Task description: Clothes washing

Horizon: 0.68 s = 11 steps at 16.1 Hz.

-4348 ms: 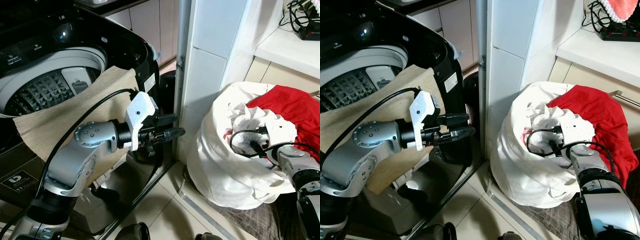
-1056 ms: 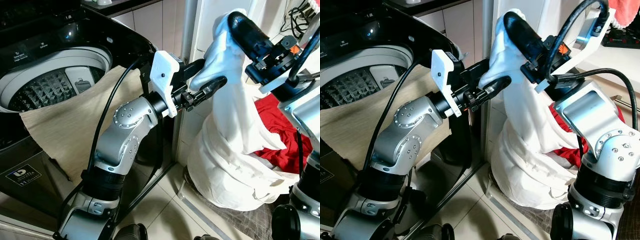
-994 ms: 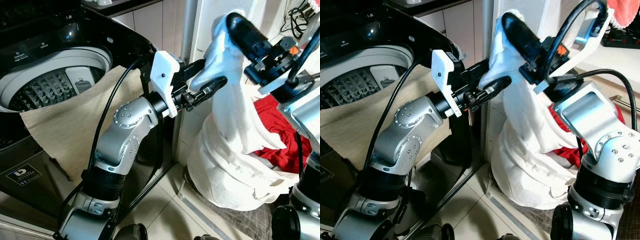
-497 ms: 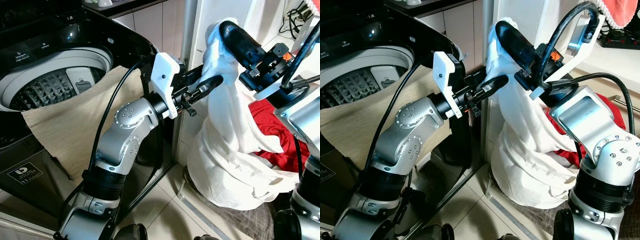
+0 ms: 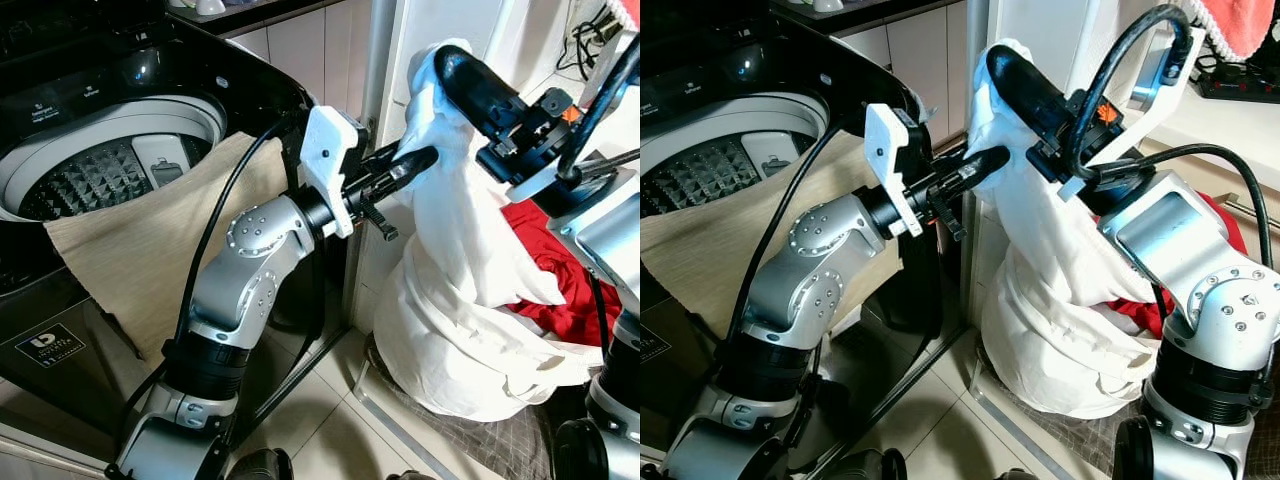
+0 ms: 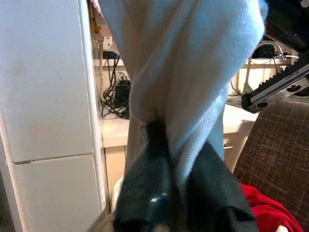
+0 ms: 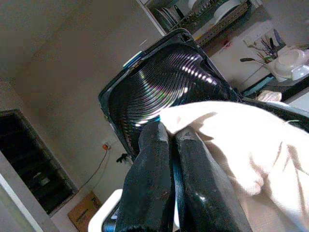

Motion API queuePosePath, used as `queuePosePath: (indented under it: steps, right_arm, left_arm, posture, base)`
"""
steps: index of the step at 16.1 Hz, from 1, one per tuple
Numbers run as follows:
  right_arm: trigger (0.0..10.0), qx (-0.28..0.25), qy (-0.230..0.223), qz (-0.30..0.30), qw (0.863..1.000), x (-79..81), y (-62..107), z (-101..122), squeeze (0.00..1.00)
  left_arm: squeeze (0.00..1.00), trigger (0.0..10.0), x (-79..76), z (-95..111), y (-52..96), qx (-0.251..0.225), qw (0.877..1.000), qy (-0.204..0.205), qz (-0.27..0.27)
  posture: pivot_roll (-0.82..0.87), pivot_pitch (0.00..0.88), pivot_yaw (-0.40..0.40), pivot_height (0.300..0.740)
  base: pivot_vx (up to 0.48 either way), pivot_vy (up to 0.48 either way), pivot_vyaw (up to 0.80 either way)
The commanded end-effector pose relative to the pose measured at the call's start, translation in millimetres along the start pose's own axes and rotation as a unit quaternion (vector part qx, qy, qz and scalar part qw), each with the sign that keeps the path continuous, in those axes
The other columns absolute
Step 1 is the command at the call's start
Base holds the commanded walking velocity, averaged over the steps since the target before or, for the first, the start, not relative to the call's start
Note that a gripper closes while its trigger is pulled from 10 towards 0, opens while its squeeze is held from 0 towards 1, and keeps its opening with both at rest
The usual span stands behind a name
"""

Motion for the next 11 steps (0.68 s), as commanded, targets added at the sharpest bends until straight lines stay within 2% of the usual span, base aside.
queuePosePath:
  steps: [1,5,6,7,8,9,10,11]
  right_arm:
    - [0.0,-0.005,0.008,0.02,1.0,9.3,1.6,2,0.0]
    - [0.0,-0.003,0.013,0.018,1.0,9.4,1.5,2,0.0]
    - [0.0,-0.004,0.015,0.018,1.0,9.3,1.7,3,0.32]
    - [0.0,-0.004,0.016,0.018,1.0,9.2,1.7,3,0.32]
    - [9.9,-0.003,0.02,0.012,1.0,7.7,2.1,3,1.0]
    - [10.0,-0.005,0.012,0.013,1.0,6.8,2.9,3,1.0]
    - [10.0,-0.003,0.016,0.009,1.0,5.5,3.8,4,1.0]
    - [10.0,0.004,0.033,-0.007,0.999,2.0,5.1,3,1.0]
  left_arm:
    - [0.0,0.0,3.3,3,0.1,-0.002,1.0,0.002,0.002]
    - [0.0,0.0,9.1,4,0.6,-0.003,1.0,-0.004,0.019]
    - [0.0,0.0,13.1,5,1.2,-0.004,1.0,-0.005,0.03]
    - [0.0,0.0,14.1,5,1.4,-0.005,0.999,-0.007,0.033]
    - [0.0,0.0,16.6,6,1.8,-0.007,0.999,-0.008,0.041]
    - [0.0,0.0,25.8,10,3.7,-0.013,0.998,-0.015,0.066]
    - [0.0,0.0,37.7,15,6.9,-0.012,0.994,-0.04,0.097]
    - [0.0,0.0,56.9,27,13.5,-0.015,0.987,-0.077,0.142]
  posture:
    - [-0.15,0.015,0.041,0.74]
    - [-0.15,0.017,0.041,0.74]
    - [-0.15,0.018,0.041,0.74]
    - [-0.15,0.018,0.041,0.74]
    - [-0.15,0.017,0.041,0.74]
    - [-0.15,0.016,0.041,0.74]
    - [-0.15,0.016,0.042,0.74]
    - [-0.15,0.015,0.042,0.74]
  base:
    - [0.0,0.0,0.0]
    - [0.0,0.0,0.0]
    - [0.0,0.0,0.0]
    - [0.0,0.0,0.0]
    - [0.0,0.0,0.0]
    - [0.0,0.0,0.0]
    - [0.0,0.0,0.0]
    - [0.0,0.0,0.0]
Point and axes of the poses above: a point about 5 cm out from each wrist's last joint towards the gripper, its own y axis pointing back from the gripper into the wrist, its own z axis along the axis of the wrist's last joint, x = y × z, the point moved 3 cm from there along -y, pointing out of the wrist towards the gripper, and after that the axes turned 5 degrees about y, right-handed, at the moved point
